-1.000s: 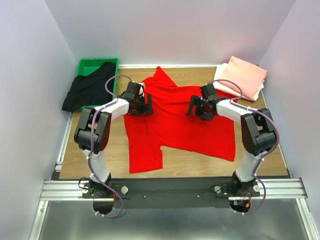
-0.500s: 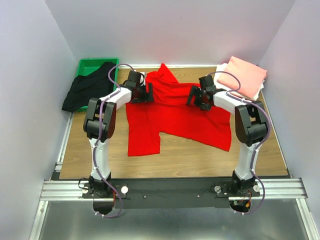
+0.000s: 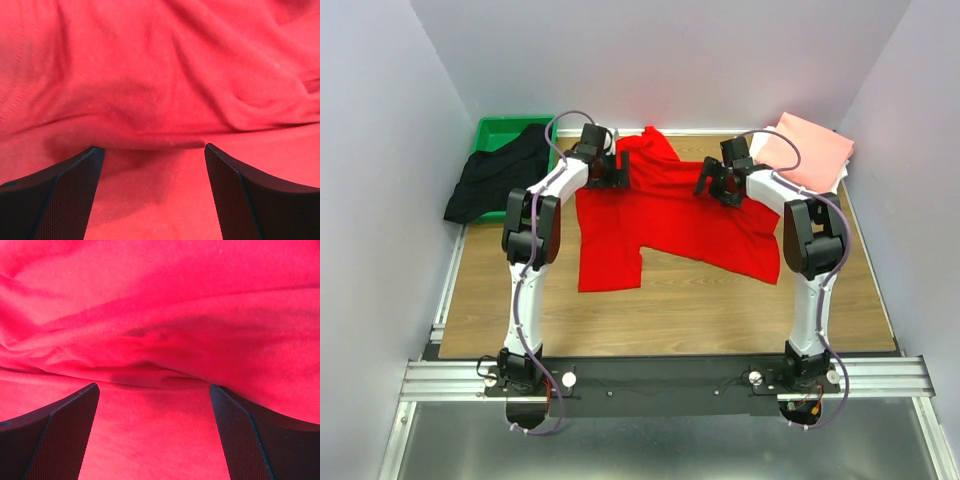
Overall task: Fold and stack the t-shirts
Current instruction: Flatten the tshirt out, then fold the tshirt
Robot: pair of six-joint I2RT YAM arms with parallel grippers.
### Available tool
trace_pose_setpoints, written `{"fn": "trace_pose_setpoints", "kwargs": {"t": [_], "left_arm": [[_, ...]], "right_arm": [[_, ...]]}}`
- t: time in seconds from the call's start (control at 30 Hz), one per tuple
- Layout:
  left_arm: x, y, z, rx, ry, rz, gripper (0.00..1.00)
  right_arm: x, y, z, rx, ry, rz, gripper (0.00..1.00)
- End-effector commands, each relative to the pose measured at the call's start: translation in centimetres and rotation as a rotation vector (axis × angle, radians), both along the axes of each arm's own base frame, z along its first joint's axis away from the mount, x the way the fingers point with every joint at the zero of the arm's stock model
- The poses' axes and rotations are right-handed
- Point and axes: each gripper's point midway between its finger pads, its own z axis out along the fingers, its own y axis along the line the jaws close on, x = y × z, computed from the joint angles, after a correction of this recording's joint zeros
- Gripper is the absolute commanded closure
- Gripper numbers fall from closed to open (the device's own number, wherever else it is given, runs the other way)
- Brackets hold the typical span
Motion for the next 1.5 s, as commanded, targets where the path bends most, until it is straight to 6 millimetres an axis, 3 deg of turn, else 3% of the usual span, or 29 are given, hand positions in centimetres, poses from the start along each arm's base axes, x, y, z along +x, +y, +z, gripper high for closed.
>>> {"fn": "trace_pose_setpoints", "kwargs": {"t": [0.0, 0.07, 0.13, 0.17, 0.23, 0.27, 0.37, 0.47, 0.6, 0.7, 0.8, 0.83, 0.97, 1.33, 1.47], "left_arm": [[1.4, 0.1, 2.8, 0.014, -0.049, -0.036, 0.11], [1.9, 0.0, 6.1, 0.015, -0.12, -0.048, 0.11], [1.8, 0.7, 8.1, 0.038, -0.157, -0.024, 0.11], [1.4, 1.2, 10.8, 0.043, -0.202, -0.011, 0.11], [-0.5, 2.6, 10.6, 0.084, -0.187, 0.039, 0.11], [-2.6, 3.9, 11.0, 0.104, -0.177, 0.084, 0.11], [-6.6, 5.8, 10.0, 0.128, -0.128, 0.165, 0.12], [-14.1, 7.8, 6.2, 0.139, 0.002, 0.224, 0.16], [-20.9, 8.3, 3.2, 0.109, 0.132, 0.257, 0.32], [-24.5, 8.7, 2.4, 0.097, 0.18, 0.293, 0.38], [-26.3, 9.1, 2.2, 0.083, 0.198, 0.316, 0.39], [-27.4, 9.2, 1.3, 0.083, 0.232, 0.318, 0.41], [-28.9, 8.9, -0.2, 0.063, 0.279, 0.307, 0.44], [-28.8, 8.6, -1.6, 0.084, 0.312, 0.29, 0.58], [-29.3, 8.6, -2.2, 0.099, 0.342, 0.288, 0.59]], "right_arm": [[-1.2, -0.4, -2.8, -0.026, 0.095, 0.052, 0.02], [-0.6, 0.1, -1.8, -0.009, 0.072, 0.071, 0.02], [-0.3, 0.3, -0.9, 0.002, 0.055, 0.079, 0.02], [-0.1, 0.4, 0.1, 0.011, 0.037, 0.081, 0.02], [-0.1, 0.6, 1.0, 0.02, 0.021, 0.087, 0.02], [-0.2, 0.7, 1.9, 0.025, 0.005, 0.089, 0.02], [-0.5, 0.6, 3.0, 0.031, -0.011, 0.089, 0.02], [-1.3, 0.4, 4.1, 0.036, -0.022, 0.086, 0.02], [-3.2, -0.5, 4.5, 0.023, -0.013, 0.063, 0.02], [-4.2, -0.9, 5.2, 0.016, -0.021, 0.062, 0.02], [-5.6, -1.5, 4.9, 0.001, -0.007, 0.055, 0.02], [-6.3, -1.7, 4.4, -0.002, 0.008, 0.052, 0.02], [-7.5, -2.0, 4.0, -0.003, 0.026, 0.037, 0.02], [-9.1, -2.5, 3.4, -0.007, 0.05, 0.03, 0.02], [-9.4, -2.8, 3.3, -0.015, 0.051, 0.023, 0.02]]}}
